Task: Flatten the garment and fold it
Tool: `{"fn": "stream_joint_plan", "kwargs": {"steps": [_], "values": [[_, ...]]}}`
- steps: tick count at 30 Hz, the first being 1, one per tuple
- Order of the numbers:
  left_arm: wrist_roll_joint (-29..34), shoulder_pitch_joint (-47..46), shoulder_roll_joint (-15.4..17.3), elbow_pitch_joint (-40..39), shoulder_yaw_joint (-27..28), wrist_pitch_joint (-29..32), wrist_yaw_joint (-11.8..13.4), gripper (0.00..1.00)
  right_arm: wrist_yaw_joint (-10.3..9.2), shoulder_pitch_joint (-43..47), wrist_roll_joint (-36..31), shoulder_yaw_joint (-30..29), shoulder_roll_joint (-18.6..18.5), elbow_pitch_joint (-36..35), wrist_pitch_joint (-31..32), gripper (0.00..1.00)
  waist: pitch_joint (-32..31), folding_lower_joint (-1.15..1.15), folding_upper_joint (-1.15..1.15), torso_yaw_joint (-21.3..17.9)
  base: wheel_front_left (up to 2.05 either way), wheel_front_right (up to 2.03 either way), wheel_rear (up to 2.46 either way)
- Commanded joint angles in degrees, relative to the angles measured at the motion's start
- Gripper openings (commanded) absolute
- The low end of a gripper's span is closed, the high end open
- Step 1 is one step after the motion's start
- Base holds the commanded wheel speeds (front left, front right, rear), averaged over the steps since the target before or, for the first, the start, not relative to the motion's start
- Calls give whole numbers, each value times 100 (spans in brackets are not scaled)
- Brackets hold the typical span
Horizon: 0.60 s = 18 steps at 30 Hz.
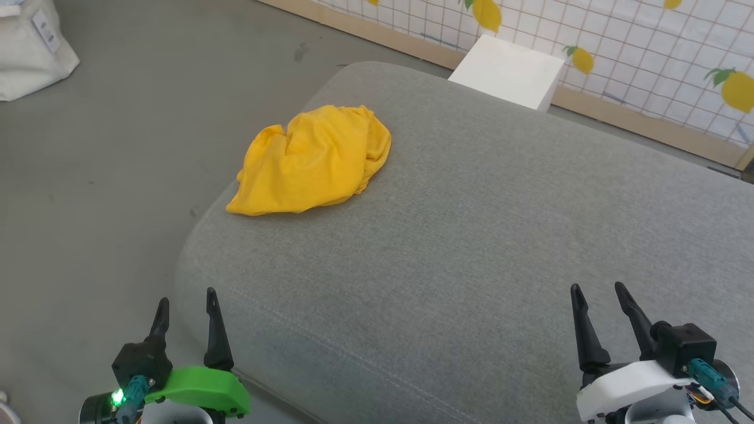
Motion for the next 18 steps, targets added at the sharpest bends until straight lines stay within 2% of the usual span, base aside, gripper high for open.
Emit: {"fn": "stream_joint_plan", "kwargs": {"steps": [1, 14, 18], "values": [[-63, 50, 11, 39, 9, -52, 39, 100, -6, 51, 28, -1, 1, 4, -61, 100, 13, 0, 0, 53, 0, 0, 0], [-63, 15, 32, 64, -9, -73, 10, 100, -6, 46, 39, 3, 1, -40, -14, 100, 54, 0, 0, 29, 0, 0, 0], [-195, -184, 83, 146, -5, -33, -121, 100, -6, -17, 19, 27, 1, -82, 20, 100, 145, 0, 0, -40, 0, 0, 0]]}}
